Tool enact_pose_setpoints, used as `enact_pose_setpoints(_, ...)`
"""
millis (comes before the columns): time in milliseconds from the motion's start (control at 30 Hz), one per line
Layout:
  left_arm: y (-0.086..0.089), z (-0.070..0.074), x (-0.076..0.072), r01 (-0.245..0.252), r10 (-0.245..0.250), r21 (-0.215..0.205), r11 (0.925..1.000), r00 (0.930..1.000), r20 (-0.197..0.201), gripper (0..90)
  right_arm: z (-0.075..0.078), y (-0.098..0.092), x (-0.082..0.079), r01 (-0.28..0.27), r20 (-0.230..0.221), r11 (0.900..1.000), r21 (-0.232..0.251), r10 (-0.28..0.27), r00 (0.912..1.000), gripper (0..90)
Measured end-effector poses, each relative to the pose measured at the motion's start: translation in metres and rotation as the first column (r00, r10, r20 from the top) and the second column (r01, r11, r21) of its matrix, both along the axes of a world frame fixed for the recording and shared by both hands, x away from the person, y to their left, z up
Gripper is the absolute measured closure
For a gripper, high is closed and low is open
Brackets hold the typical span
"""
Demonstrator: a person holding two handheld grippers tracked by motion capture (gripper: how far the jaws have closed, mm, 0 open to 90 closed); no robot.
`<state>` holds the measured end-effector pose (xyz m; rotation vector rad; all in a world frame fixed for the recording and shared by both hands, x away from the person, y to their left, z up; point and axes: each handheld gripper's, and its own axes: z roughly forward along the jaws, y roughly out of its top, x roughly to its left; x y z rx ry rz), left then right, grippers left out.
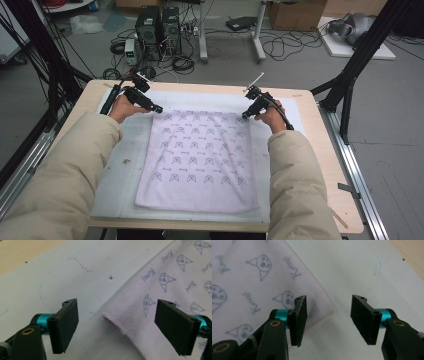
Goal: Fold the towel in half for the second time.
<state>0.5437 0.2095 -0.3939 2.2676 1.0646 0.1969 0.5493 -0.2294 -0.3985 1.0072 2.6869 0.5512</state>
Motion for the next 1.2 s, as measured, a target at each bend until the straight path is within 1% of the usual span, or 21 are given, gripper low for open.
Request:
enact_pose_setpoints(67,-0.002,-0.002,0.001,0.006,-0.006,0.012,0.9999,1.0,-0.001,23.2,-0.004,0.001,0.001,-0.005,-0.014,1.0,0.003,0.005,0.9999,50.7)
enact_pose_setpoints(133,-0.004,-0.004,0.001,-0.002,0.002,0.023,0.9997,1.0,-0.004,26.6,-0.007,0.003,0.002,-0.005,-0.03,1.0,-0.001,0.005,0.9995,55.9)
enact_pose_setpoints(233,-0.006,-0.008,0.003,-0.014,0.015,0.037,0.9992,0.9997,-0.019,28.4,-0.011,0.004,0.003,-0.006,-0.057,1.0,-0.008,0.006,0.9983,63.4)
enact_pose_setpoints(267,-0.006,-0.009,0.003,-0.023,0.024,0.041,0.9989,0.9995,-0.023,29.3,-0.012,0.004,0.003,-0.005,-0.062,1.0,-0.002,0.005,0.998,65.5)
enact_pose_setpoints(333,-0.006,-0.01,0.003,-0.028,0.029,0.044,0.9986,0.9992,-0.027,31.4,-0.013,0.004,0.003,-0.005,-0.068,1.0,0.003,0.006,0.9977,71.4)
enact_pose_setpoints(400,-0.007,-0.012,0.004,-0.036,0.037,0.04,0.9986,0.9986,-0.038,33.8,-0.012,0.005,0.002,-0.008,-0.073,1.0,0.012,0.009,0.9973,79.5)
enact_pose_setpoints(467,-0.008,-0.013,0.004,-0.035,0.037,0.042,0.9985,0.9987,-0.036,36.5,-0.011,0.006,0.001,-0.023,-0.065,1.0,0.01,0.024,0.9976,83.7)
enact_pose_setpoints(533,-0.01,-0.014,0.004,-0.046,0.048,0.036,0.9983,0.9979,-0.044,39.0,-0.012,0.006,-0.001,-0.023,-0.058,1.0,0.01,0.024,0.9981,84.8)
enact_pose_setpoints(567,-0.011,-0.015,0.004,-0.045,0.047,0.031,0.9985,0.9979,-0.044,41.0,-0.013,0.006,-0.002,-0.021,-0.047,1.0,0.015,0.022,0.9987,85.0)
enact_pose_setpoints(667,-0.015,-0.017,0.004,-0.031,0.033,0.045,0.9985,0.9984,-0.047,48.1,-0.014,0.002,-0.006,-0.008,-0.034,0.999,0.042,0.009,0.9994,85.6)
enact_pose_setpoints(700,-0.015,-0.018,0.003,-0.027,0.03,0.056,0.998,0.9987,-0.041,52.1,-0.014,0.001,-0.007,0.0,-0.039,0.999,0.05,0.002,0.9992,85.7)
enact_pose_setpoints(733,-0.016,-0.018,0.003,-0.024,0.027,0.074,0.997,0.9988,-0.04,56.2,-0.013,0.0,-0.007,-0.002,-0.037,0.999,0.048,0.004,0.9993,85.9)
enact_pose_setpoints(800,-0.018,-0.018,0.002,-0.017,0.021,0.084,0.9963,0.999,-0.038,64.1,-0.011,0.0,-0.008,-0.007,-0.029,0.999,0.045,0.008,0.9995,86.2)
enact_pose_setpoints(900,-0.022,-0.016,-0.001,0.01,-0.007,0.097,0.9952,0.9996,-0.027,80.2,-0.009,0.001,-0.008,-0.018,-0.02,0.999,0.039,0.019,0.9996,86.6)
enact_pose_setpoints(933,-0.023,-0.016,-0.002,0.017,-0.015,0.109,0.9939,0.9997,-0.019,82.7,-0.008,0.001,-0.009,-0.018,-0.02,0.999,0.039,0.018,0.9996,86.6)
enact_pose_setpoints(1000,-0.025,-0.014,-0.004,0.022,-0.021,0.117,0.9929,0.9997,-0.016,84.1,-0.006,0.0,-0.009,-0.024,-0.009,0.999,0.035,0.024,0.9997,86.8)
enact_pose_setpoints(1033,-0.024,-0.013,-0.004,0.02,-0.018,0.118,0.9929,0.9996,-0.022,84.3,-0.004,0.0,-0.01,-0.023,-0.01,0.999,0.045,0.024,0.9997,86.9)
enact_pose_setpoints(1100,-0.022,-0.011,-0.005,0.022,-0.018,0.108,0.9939,0.9994,-0.031,84.7,0.0,0.0,-0.012,-0.031,-0.001,0.999,0.044,0.031,0.9995,87.0)
enact_pose_setpoints(1133,-0.021,-0.008,-0.006,0.027,-0.025,0.105,0.9941,0.9993,-0.027,84.7,0.002,-0.001,-0.013,-0.03,-0.003,0.998,0.058,0.03,0.9995,87.0)
enact_pose_setpoints(1200,-0.019,-0.002,-0.008,0.036,-0.035,0.099,0.9945,0.9993,-0.013,84.8,0.007,-0.003,-0.015,-0.03,0.005,0.997,0.072,0.03,0.9995,87.0)
